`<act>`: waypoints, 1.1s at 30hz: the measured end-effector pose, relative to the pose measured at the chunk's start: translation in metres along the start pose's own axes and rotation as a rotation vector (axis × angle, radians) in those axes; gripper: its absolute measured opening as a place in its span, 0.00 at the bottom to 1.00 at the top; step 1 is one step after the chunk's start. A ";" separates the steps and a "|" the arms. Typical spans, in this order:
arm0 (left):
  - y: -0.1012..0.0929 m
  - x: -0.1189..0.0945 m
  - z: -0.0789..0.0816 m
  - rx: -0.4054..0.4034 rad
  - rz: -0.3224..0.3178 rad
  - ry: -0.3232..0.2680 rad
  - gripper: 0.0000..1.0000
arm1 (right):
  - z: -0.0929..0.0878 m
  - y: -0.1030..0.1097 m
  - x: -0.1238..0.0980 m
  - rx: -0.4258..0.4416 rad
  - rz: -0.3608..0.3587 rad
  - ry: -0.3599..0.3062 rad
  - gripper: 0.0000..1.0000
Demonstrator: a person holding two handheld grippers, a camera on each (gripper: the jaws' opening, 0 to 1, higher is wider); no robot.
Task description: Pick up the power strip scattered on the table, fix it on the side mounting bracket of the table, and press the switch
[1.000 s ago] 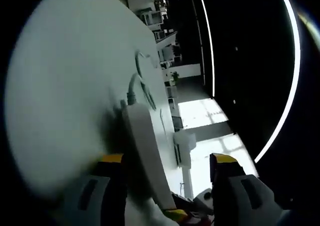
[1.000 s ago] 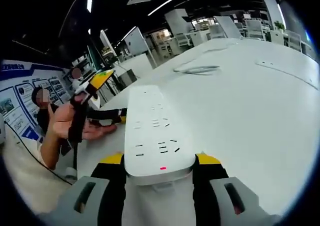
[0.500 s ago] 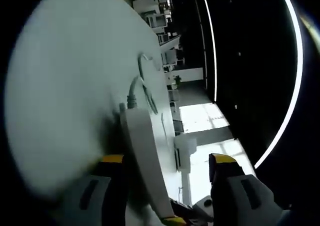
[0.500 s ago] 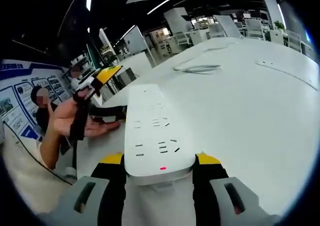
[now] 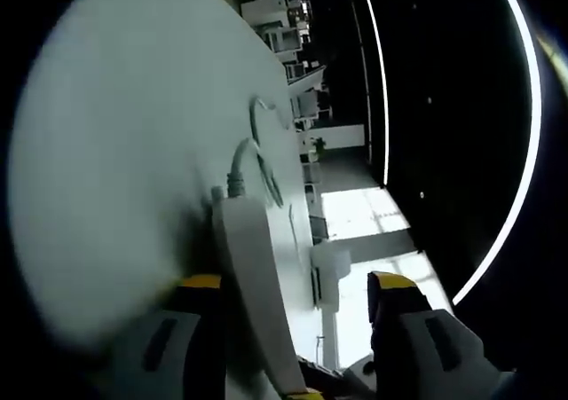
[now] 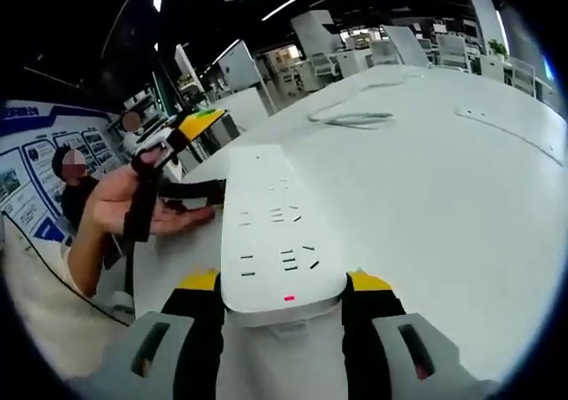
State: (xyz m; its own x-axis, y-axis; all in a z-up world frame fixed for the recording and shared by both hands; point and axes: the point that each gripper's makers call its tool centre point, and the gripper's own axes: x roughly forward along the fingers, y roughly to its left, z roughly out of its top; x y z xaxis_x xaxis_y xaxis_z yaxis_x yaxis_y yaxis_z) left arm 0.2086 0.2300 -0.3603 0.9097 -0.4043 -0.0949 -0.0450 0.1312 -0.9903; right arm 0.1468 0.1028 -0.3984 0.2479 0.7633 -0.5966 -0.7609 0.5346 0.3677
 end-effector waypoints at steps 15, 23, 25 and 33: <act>0.008 0.001 0.001 -0.063 0.010 -0.012 0.58 | -0.004 0.004 0.001 -0.021 -0.027 0.016 0.48; 0.017 -0.001 0.000 -0.072 0.048 -0.003 0.44 | -0.003 0.005 -0.001 -0.026 -0.027 0.011 0.48; 0.018 -0.001 0.000 -0.072 0.052 -0.002 0.43 | -0.001 0.006 -0.002 -0.034 -0.034 0.006 0.48; 0.021 -0.002 -0.001 -0.071 0.065 -0.004 0.35 | 0.002 0.008 -0.004 -0.061 -0.055 0.003 0.48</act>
State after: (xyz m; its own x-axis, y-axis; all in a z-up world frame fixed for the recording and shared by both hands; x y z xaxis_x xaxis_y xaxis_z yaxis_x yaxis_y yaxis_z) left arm 0.2054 0.2327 -0.3812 0.9053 -0.3938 -0.1594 -0.1335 0.0925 -0.9867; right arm 0.1407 0.1045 -0.3916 0.2889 0.7322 -0.6167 -0.7815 0.5525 0.2898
